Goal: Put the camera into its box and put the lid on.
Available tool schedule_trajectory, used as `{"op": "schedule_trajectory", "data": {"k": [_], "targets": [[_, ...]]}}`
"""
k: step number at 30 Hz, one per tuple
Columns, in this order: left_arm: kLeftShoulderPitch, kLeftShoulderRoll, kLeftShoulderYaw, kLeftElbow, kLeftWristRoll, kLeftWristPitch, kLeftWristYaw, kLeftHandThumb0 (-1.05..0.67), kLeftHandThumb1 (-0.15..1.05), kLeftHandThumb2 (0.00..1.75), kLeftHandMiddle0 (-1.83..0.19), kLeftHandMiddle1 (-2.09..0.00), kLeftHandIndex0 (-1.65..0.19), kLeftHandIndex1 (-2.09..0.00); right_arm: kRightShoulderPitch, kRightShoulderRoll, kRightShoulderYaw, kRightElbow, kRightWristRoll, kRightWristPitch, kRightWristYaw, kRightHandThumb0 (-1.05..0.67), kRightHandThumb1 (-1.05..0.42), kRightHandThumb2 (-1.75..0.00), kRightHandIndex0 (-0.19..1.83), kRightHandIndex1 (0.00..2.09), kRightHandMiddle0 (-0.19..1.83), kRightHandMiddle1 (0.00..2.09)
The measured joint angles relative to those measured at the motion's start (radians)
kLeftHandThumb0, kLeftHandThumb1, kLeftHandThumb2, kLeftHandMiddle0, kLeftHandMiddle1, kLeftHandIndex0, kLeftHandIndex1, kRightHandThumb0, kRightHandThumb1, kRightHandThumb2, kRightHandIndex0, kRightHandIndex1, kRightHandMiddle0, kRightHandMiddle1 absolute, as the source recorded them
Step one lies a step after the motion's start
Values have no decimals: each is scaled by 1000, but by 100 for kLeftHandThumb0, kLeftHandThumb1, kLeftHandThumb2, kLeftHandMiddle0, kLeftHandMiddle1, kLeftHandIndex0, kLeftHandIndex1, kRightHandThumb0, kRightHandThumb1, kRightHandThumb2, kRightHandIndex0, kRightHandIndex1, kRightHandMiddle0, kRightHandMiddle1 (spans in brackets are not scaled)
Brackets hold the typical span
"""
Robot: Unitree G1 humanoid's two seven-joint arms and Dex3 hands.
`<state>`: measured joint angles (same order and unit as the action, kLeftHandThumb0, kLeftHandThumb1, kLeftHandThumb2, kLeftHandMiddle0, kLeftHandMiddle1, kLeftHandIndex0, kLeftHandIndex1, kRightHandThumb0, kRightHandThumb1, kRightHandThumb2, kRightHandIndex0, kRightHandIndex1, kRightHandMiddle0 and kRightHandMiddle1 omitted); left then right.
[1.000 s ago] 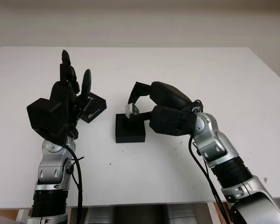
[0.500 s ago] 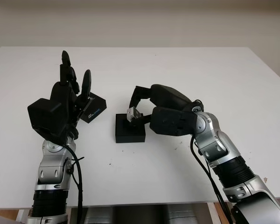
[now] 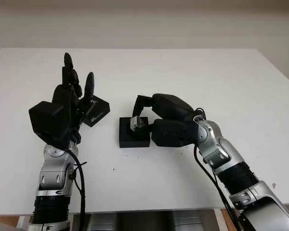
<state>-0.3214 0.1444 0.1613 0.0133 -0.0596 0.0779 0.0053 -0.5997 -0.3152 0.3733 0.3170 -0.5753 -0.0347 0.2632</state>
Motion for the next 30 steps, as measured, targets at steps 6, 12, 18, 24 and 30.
{"op": "schedule_trajectory", "data": {"k": [6,12,18,24,30], "targets": [[0,0,0,0,0,-1,0,-56,105,54,19,0,19,0,0,-1,13,26,-23,-41,-32,-46,-105,-7,48,10,34,195],[0,0,0,0,0,-1,0,-57,105,54,19,0,19,0,0,-2,24,41,-58,-72,-70,-45,-105,-6,49,10,37,192],[0,0,0,-1,1,-1,3,-57,105,54,19,0,19,0,0,-18,50,41,-118,-111,-103,-53,-102,-6,47,7,32,170],[0,0,-1,-3,2,-2,3,-56,105,56,19,0,19,0,1,-60,77,9,-199,-140,-116,-68,-98,-5,21,1,11,85],[0,0,-2,-7,9,-3,0,-57,105,56,19,0,19,0,18,-86,88,-62,-245,-126,-95,-75,-97,-5,-4,1,13,24]]}}
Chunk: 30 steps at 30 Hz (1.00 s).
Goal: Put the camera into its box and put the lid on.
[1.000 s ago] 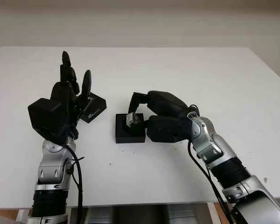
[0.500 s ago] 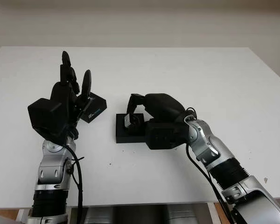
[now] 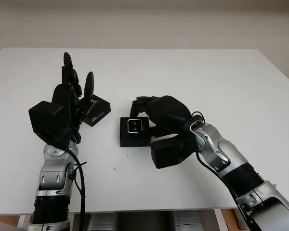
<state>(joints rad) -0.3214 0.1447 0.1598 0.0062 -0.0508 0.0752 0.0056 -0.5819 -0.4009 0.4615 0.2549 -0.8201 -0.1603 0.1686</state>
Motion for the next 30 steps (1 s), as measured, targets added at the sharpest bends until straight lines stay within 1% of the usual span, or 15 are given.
{"op": "schedule_trajectory", "data": {"k": [3,8,15,18,19,21,25,26,30], "targets": [[0,0,0,-7,1,1,0,-56,105,57,19,0,19,0,11,-11,0,-23,-15,9,5,-76,-96,-5,-9,1,11,17],[0,0,0,-8,0,0,0,-56,105,56,19,0,19,0,25,-15,0,-49,-32,14,5,-77,-93,-5,-10,2,10,13],[0,0,0,-8,0,0,0,-57,105,55,19,0,19,0,30,-15,-2,-64,-58,28,0,-76,-94,-5,-15,2,6,8],[0,0,0,-8,1,0,1,-57,105,55,19,0,19,0,33,-15,-10,-66,-57,35,-12,-76,-95,-6,-17,2,0,5],[0,0,0,-8,1,0,1,-57,105,55,19,0,19,0,33,-14,-17,-66,-52,39,-19,-76,-97,-7,-17,2,-4,3],[0,0,0,-8,1,0,1,-57,105,55,19,0,19,0,34,-12,-39,-66,-37,45,-43,-77,-101,-8,-15,4,-5,3],[3,0,0,-12,0,2,1,-57,105,55,19,0,19,0,34,-14,-79,-70,-10,36,-88,-79,-105,-22,-11,6,-5,4],[3,-1,0,-13,-1,2,2,-57,105,54,19,0,19,0,37,-19,-84,-76,5,24,-88,-81,-105,-29,-10,6,-4,5],[6,-3,1,-17,-5,7,5,-57,105,54,19,0,19,0,84,-46,-88,-149,56,-29,-40,-84,-105,-45,-8,7,-5,5]]}}
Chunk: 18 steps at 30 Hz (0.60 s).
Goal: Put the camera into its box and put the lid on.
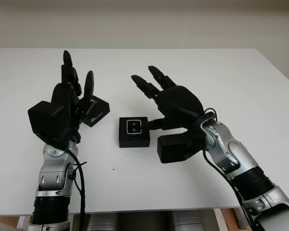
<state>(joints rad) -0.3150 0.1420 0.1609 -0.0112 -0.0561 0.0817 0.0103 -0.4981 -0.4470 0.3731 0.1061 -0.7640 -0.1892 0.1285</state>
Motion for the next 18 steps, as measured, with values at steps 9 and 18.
{"op": "schedule_trajectory", "data": {"k": [9,18], "targets": [[3,2,-1,-3,7,2,-1,-55,105,58,19,0,19,0,122,-35,3,-108,32,-43,98,-88,-105,-62,-11,5,-8,5],[3,3,-1,-4,8,1,-2,-57,105,55,19,0,19,0,162,-41,3,-140,26,-51,131,-89,-105,-69,-13,4,-6,6]]}}
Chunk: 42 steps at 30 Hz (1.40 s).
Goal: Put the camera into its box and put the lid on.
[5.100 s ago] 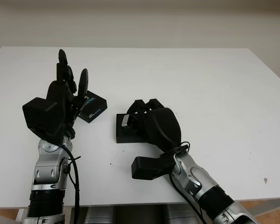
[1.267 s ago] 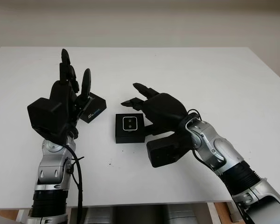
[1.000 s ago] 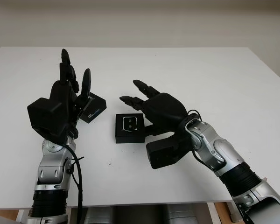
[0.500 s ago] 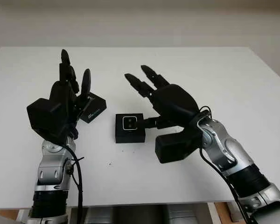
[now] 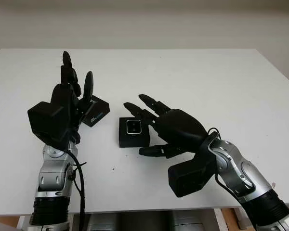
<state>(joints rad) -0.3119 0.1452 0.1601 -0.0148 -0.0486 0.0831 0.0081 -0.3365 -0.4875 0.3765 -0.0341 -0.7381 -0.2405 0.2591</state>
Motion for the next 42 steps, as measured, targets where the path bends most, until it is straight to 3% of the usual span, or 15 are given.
{"op": "schedule_trajectory", "data": {"k": [24,42], "targets": [[10,0,2,-20,-7,9,-4,-58,105,54,19,0,19,0,-72,37,51,260,-73,-14,-95,-91,-105,-65,-7,6,4,8],[15,-1,1,-32,-2,13,-1,-57,105,56,19,0,19,0,-69,4,93,213,-108,-61,-58,-93,-105,-70,-8,5,3,6]]}}
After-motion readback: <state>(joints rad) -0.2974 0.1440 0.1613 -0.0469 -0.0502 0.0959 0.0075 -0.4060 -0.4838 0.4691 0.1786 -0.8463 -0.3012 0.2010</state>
